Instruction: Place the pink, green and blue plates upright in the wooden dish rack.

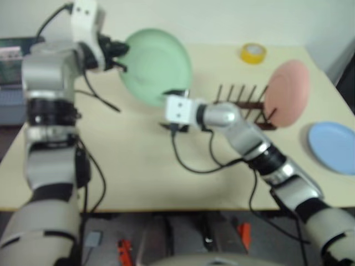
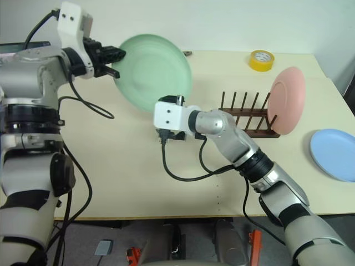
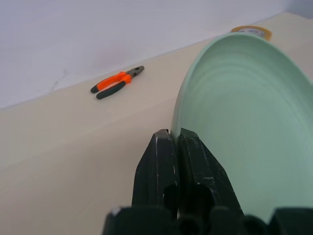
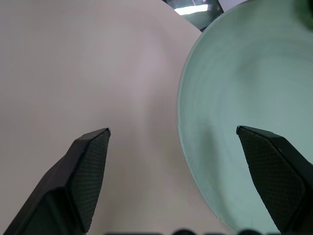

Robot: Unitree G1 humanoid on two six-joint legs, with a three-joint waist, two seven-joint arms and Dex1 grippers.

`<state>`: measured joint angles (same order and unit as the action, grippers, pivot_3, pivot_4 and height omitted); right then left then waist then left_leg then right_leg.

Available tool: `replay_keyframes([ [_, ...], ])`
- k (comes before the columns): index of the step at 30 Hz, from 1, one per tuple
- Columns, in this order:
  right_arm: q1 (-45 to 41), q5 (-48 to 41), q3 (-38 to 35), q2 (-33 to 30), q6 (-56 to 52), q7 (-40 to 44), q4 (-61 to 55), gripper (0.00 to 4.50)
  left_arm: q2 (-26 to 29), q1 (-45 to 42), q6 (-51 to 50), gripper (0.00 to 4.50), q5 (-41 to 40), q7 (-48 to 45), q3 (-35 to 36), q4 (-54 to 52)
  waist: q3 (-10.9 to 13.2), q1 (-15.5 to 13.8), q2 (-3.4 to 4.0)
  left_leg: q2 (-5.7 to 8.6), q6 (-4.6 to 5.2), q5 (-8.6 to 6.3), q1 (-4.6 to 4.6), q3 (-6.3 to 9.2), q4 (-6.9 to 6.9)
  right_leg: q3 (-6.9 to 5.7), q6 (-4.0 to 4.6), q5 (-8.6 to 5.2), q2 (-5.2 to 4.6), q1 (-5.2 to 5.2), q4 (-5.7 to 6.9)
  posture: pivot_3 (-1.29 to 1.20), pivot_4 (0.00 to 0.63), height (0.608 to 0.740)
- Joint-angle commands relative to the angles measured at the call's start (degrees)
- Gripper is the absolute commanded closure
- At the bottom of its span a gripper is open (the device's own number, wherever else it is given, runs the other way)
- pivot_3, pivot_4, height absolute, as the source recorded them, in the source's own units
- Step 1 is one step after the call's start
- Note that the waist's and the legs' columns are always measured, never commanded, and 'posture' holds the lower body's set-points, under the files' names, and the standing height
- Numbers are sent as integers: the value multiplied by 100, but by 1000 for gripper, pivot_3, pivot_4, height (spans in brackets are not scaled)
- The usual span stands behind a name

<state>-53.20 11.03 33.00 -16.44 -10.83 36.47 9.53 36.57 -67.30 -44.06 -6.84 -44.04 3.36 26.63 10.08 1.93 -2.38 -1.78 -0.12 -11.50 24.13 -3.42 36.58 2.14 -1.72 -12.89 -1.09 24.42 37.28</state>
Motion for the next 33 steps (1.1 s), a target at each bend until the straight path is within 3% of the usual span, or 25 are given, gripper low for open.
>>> replay_keyframes([
  [1, -166, 319, -65, 115, 398, -126, 176, 50, 131, 63, -214, 4476, -164, -144, -40, -575, 0, 0, 0, 0, 0, 0, 0, 1, 1, 0, 0, 0, 0, 0, 1, 0, 150, 740],
  [4, -150, 486, -116, 176, 558, -129, 359, 50, 172, 147, -427, 4476, -249, -195, -57, -877, 0, 1, 0, -1, 0, 0, 0, 2, 6, -1, 0, 0, 2, 0, 6, 0, 150, 740],
  [7, -164, 581, -188, 224, 660, -137, 468, 652, 209, 194, -487, 4500, -238, -166, -78, -950, 0, 1, 0, 0, 0, 0, 0, 2, 9, 1, 0, 0, 1, 0, 9, 0, 150, 740],
  [15, -130, 652, -296, 273, 750, -29, 456, 3580, 269, 224, -398, 4500, -195, -53, -165, -852, 0, 1, 0, 0, 0, 0, -11, 2, 26, 3, -6, -14, 1, 0, 47, 0, 150, 740],
  [18, -121, 659, -310, 269, 749, -1, 434, 4459, 274, 190, -309, 4500, -138, 12, -225, -759, 0, 1, 0, 0, -1, 1, -18, 1, 29, 4, -10, -19, 1, -1, 58, 0, 150, 740],
  [30, -84, 647, -388, 286, 754, 10, 359, 4459, 283, 144, -266, 4500, -135, 4, -295, -691, 0, 1, 0, 0, -2, 1, -19, 1, 29, 5, -5, -21, 1, -1, 62, 0, 150, 740],
  [33, -103, 649, -428, 271, 783, -23, 391, 4500, 317, 128, -239, 3737, -143, -19, -274, -643, 0, 1, 0, 0, -2, 1, -19, 1, 30, 5, -6, -22, 1, -1, 63, 0, 150, 740],
])
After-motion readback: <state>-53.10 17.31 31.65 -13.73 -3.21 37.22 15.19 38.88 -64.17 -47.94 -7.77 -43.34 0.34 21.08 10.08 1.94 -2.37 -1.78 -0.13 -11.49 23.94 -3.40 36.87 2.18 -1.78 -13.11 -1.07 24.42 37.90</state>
